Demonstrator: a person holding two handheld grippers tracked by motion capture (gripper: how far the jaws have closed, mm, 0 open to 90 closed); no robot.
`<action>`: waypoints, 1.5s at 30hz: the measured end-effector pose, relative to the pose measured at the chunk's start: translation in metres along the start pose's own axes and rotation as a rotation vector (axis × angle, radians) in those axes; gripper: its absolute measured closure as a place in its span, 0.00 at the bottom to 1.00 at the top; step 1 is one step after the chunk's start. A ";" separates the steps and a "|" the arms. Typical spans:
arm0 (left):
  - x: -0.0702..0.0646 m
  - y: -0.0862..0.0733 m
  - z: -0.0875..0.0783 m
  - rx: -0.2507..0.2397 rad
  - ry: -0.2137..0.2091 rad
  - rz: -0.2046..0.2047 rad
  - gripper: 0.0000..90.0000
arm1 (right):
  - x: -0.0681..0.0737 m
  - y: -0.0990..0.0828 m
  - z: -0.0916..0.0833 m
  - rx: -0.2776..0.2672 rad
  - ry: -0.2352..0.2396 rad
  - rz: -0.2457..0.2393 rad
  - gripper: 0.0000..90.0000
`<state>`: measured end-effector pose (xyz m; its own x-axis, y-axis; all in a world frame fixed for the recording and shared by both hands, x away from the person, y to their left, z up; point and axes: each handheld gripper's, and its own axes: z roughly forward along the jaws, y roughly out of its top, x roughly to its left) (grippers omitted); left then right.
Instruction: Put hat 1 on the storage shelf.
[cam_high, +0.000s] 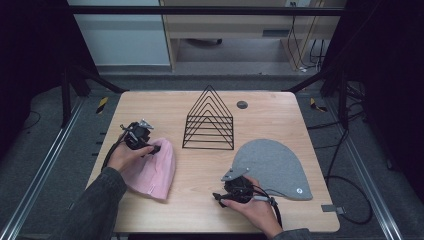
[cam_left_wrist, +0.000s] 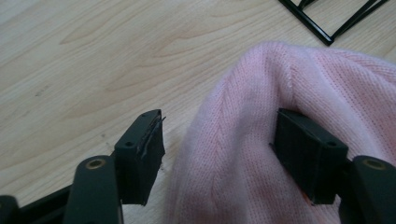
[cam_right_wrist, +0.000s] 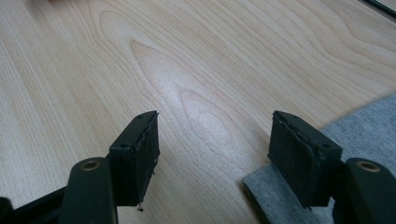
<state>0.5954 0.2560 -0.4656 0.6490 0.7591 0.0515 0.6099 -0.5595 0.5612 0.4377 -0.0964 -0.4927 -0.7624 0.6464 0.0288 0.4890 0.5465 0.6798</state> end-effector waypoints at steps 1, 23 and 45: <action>-0.002 0.000 0.001 -0.002 -0.006 0.011 0.39 | 0.000 0.000 0.000 -0.002 -0.002 -0.002 0.37; -0.028 0.001 -0.039 -0.067 0.008 0.048 0.91 | -0.003 0.002 -0.003 -0.016 -0.028 -0.008 0.35; -0.084 -0.001 -0.148 -0.308 0.046 0.183 0.91 | 0.003 0.020 -0.019 -0.122 -0.067 -0.066 0.34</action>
<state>0.4730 0.2424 -0.3481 0.7095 0.6735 0.2074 0.3154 -0.5667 0.7612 0.4374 -0.0938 -0.4645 -0.7590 0.6479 -0.0649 0.3807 0.5223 0.7631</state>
